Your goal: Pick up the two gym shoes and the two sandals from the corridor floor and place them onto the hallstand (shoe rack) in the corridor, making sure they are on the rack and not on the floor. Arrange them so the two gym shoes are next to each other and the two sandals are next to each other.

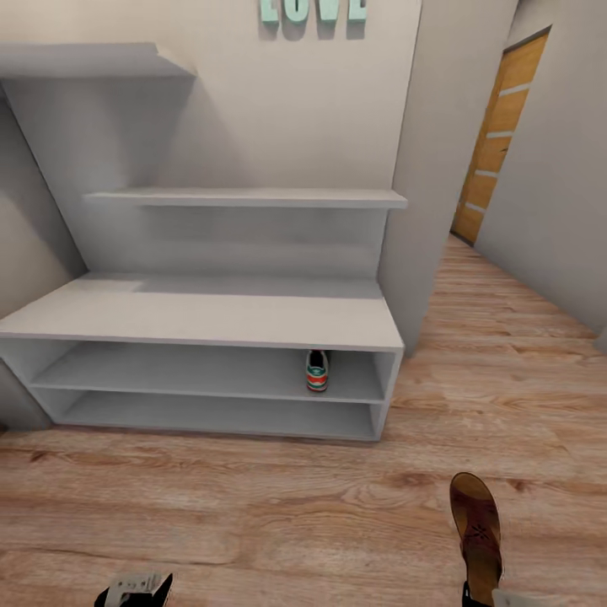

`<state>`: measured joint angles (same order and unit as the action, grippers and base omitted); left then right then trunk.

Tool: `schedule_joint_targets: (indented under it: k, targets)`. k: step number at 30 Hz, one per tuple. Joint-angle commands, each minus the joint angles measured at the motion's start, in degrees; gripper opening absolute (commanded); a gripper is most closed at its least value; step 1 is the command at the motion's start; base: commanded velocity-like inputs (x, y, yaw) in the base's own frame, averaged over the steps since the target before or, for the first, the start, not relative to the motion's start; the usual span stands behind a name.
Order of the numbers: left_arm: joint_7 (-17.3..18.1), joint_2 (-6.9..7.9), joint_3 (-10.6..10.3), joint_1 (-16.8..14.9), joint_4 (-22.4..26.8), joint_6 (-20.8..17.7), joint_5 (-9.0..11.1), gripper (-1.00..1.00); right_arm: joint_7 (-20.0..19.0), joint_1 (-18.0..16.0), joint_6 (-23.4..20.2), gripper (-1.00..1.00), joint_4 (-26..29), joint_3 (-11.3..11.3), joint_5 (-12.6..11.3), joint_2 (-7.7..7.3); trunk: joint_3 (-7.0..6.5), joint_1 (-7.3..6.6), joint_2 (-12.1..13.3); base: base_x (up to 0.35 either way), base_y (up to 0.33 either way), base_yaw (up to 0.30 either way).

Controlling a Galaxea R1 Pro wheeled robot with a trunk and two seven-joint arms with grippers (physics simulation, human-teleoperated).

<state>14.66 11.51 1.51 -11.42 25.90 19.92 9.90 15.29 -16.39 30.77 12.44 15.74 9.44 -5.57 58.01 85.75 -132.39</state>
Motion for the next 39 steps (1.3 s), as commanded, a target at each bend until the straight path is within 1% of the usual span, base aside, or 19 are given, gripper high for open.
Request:
schedule_joint_targets:
  k: [1, 13, 39]
  targets:
    - [0.62, 0.0, 0.22, 0.04, -0.07, 0.02, 0.56, 1.0, 0.27, -0.04, 0.12, -1.0, -0.09, 0.26, 0.4, 0.03, 0.04, -0.01, -0.02, 0.0, 0.308, 0.0]
    - [0.63, 0.01, 0.24, 0.08, -0.06, 0.03, 0.63, 1.0, 0.27, -0.04, 0.08, -1.0, -0.24, 0.26, 0.4, 0.35, 0.04, -0.01, -0.02, 0.0, 0.308, 0.0]
    - [0.63, 0.0, 0.19, 0.08, -0.07, 0.03, 0.56, 1.0, 0.27, -0.04, 0.08, -1.0, -0.31, 0.26, 0.4, 0.39, 0.04, -0.01, -0.02, 0.0, 0.308, 0.0]
